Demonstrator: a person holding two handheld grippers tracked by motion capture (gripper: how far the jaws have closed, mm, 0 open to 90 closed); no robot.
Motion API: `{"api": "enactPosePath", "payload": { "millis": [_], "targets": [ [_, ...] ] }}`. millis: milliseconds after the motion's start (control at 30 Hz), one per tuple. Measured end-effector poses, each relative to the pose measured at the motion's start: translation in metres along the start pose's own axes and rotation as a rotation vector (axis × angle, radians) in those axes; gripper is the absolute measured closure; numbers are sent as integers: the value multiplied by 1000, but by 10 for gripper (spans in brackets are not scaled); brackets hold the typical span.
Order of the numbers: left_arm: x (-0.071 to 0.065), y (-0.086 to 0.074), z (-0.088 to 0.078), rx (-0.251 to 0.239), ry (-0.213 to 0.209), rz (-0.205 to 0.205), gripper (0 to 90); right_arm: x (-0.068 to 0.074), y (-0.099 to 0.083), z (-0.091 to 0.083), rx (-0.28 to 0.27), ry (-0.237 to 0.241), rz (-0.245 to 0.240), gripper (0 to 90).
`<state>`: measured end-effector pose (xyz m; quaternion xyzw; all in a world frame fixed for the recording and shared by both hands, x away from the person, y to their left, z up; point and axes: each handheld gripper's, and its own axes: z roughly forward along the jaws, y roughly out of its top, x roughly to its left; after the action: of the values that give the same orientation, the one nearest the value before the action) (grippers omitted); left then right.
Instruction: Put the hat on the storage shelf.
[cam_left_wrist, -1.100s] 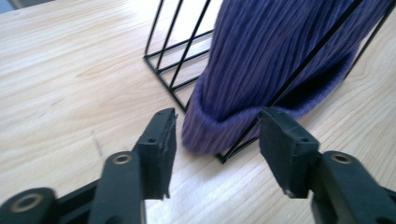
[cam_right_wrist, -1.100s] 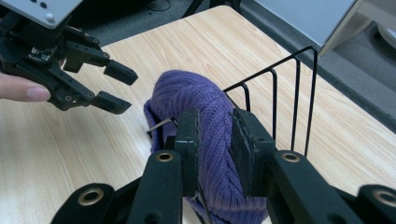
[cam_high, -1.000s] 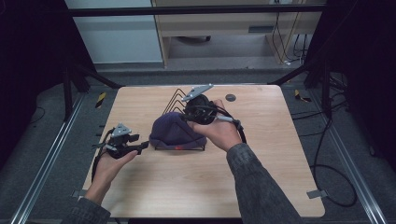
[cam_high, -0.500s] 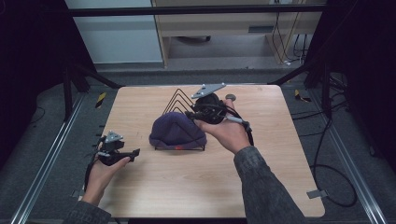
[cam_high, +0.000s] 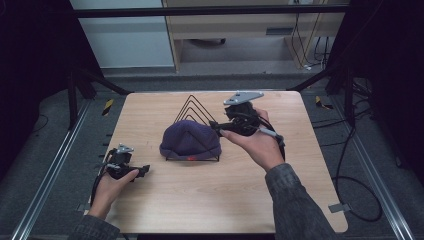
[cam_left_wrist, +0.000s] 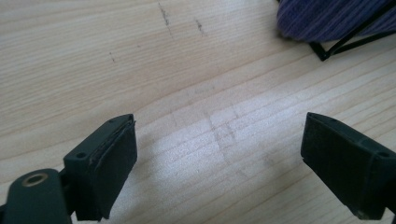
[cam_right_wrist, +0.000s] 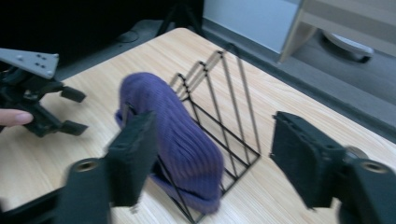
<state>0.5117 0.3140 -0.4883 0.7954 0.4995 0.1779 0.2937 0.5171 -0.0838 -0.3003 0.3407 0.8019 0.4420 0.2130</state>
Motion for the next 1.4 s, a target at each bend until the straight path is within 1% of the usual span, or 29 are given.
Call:
{"api": "enactPosePath", "payload": {
  "millis": [33, 100, 133, 200, 233, 333, 400, 433, 533, 567, 667, 733, 833, 900, 967, 1033, 1100, 1167, 1200, 1400],
  "targets": [
    [-1, -1, 1, 10, 1, 7, 85, -6, -7, -6, -7, -20, 16, 242],
    [-2, -1, 2, 14, -2, 6, 79, -11, -14, -11, -9, -38, 25, 204],
    [-2, -1, 2, 18, -1, 10, 77, -15, -20, -15, -10, -54, 37, 185],
    [-2, -2, 4, 26, 2, 8, 73, -22, -31, -20, -10, -70, 52, 156],
    [-2, -3, 5, 32, -1, 5, 70, -28, -40, -23, -2, -80, 65, 134],
    [-3, -3, 6, 28, -4, 3, 56, -40, -65, -29, 13, -101, 94, 118],
    [-4, -3, 7, 29, -1, 5, 52, -46, -79, -31, 26, -106, 111, 108],
    [-5, -3, 7, 27, 0, 8, 46, -48, -85, -31, 30, -108, 120, 105],
    [-6, -4, 8, 30, 7, 38, 30, -55, -107, -33, 47, -114, 148, 94],
    [-7, -5, 8, 25, 6, 37, 24, -57, -115, -32, 55, -114, 162, 92],
    [-7, -6, 9, 17, -3, 41, 9, -62, -137, -31, 78, -116, 179, 91],
    [-7, -7, 9, 10, -5, 40, 0, -63, -152, -29, 96, -120, 201, 100],
    [-7, -8, 9, 5, -4, 42, 0, -65, -172, -23, 131, -132, 214, 141],
    [-7, -8, 9, 3, -4, 47, 0, -65, -184, -19, 155, -124, 229, 152],
    [-7, -9, 9, 2, -2, 50, 0, -64, -193, -15, 171, -117, 234, 153],
    [-7, -9, 9, -1, 1, 47, 0, -62, -198, -13, 188, -113, 231, 153],
    [-8, -9, 9, -2, 3, 43, 0, -62, -204, -9, 209, -116, 212, 153],
    [-8, -9, 9, -2, 4, 43, 0, -61, -206, -8, 217, -116, 217, 153],
    [-8, -9, 9, -4, 3, 42, 0, -60, -210, -4, 218, -109, 229, 153],
    [-8, -9, 10, -8, 3, 39, 0, -56, -224, 7, 257, -112, 227, 146]
  ]
}}
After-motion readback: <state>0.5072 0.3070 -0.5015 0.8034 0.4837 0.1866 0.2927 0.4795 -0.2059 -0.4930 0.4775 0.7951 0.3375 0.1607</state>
